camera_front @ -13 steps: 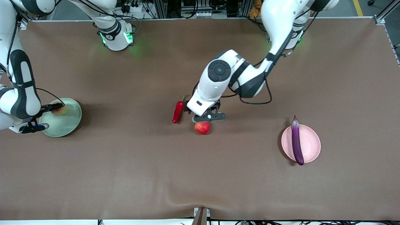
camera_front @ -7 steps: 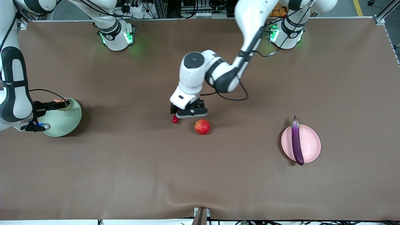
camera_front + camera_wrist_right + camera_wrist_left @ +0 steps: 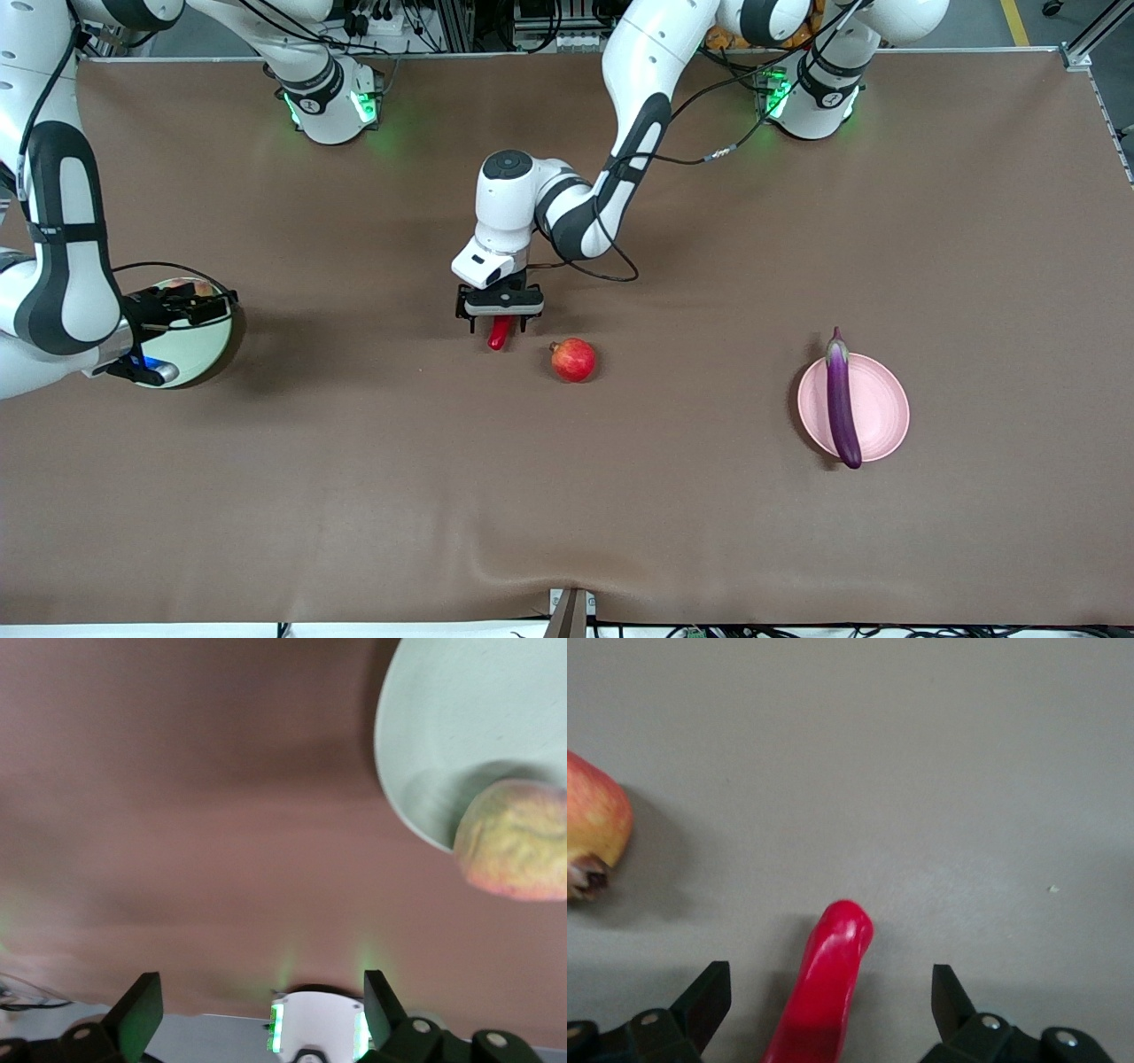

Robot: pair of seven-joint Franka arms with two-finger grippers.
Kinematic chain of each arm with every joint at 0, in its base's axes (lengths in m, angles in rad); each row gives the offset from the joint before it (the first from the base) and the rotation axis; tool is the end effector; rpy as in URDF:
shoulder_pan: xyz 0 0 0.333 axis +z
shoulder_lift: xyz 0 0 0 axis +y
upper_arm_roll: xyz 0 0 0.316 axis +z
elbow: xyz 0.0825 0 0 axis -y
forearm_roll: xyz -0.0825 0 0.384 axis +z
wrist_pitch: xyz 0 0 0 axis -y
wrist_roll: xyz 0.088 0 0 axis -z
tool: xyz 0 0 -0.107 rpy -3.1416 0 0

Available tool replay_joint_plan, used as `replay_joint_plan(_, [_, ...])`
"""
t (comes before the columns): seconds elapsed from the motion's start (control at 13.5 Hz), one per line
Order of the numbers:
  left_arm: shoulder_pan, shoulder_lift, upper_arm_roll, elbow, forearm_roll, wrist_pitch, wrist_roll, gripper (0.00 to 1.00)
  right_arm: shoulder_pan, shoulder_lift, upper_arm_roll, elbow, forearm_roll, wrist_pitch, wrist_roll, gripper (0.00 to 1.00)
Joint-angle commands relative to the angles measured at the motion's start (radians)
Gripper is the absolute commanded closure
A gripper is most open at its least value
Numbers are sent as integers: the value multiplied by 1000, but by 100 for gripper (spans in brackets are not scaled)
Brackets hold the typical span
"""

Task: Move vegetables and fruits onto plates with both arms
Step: 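Grasp the red chili pepper with the left gripper and lift it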

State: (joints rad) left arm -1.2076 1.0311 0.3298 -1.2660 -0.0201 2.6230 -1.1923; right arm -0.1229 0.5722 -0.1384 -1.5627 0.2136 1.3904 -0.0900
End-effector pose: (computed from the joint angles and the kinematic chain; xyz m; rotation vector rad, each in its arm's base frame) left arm 0.4353 -0.6452 0.1835 2.8833 0.1795 0.5773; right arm 0.5910 -0.1216 0.2833 -2.6914 0.2993 0.9957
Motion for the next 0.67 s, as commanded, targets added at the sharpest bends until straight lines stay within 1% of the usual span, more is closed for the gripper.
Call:
replay_joint_plan(0.0, [-20,32,25,34,20,2,-73,3,26,-28,-1,-5,59,-23,90,0])
replay_joint_plan(0.07, [-20,33,21,34,19,2,-113,37,29,-28,-3,6,91,-40,119,0])
replay_joint_plan(0.15, [-20,33,18,33,17,3,-137,90,31,-28,-1,13,124,-63,156,0])
replay_joint_plan(0.22, [-20,35,15,33,17,3,-141,100,41,-28,-1,23,162,-79,205,0])
replay_joint_plan(0.37, [-20,35,14,30,17,2,-147,100,64,-29,-1,36,207,-91,292,0])
replay_joint_plan(0.59, [-15,21,15,30,8,2,-147,100,84,-38,0,36,299,-93,376,0])
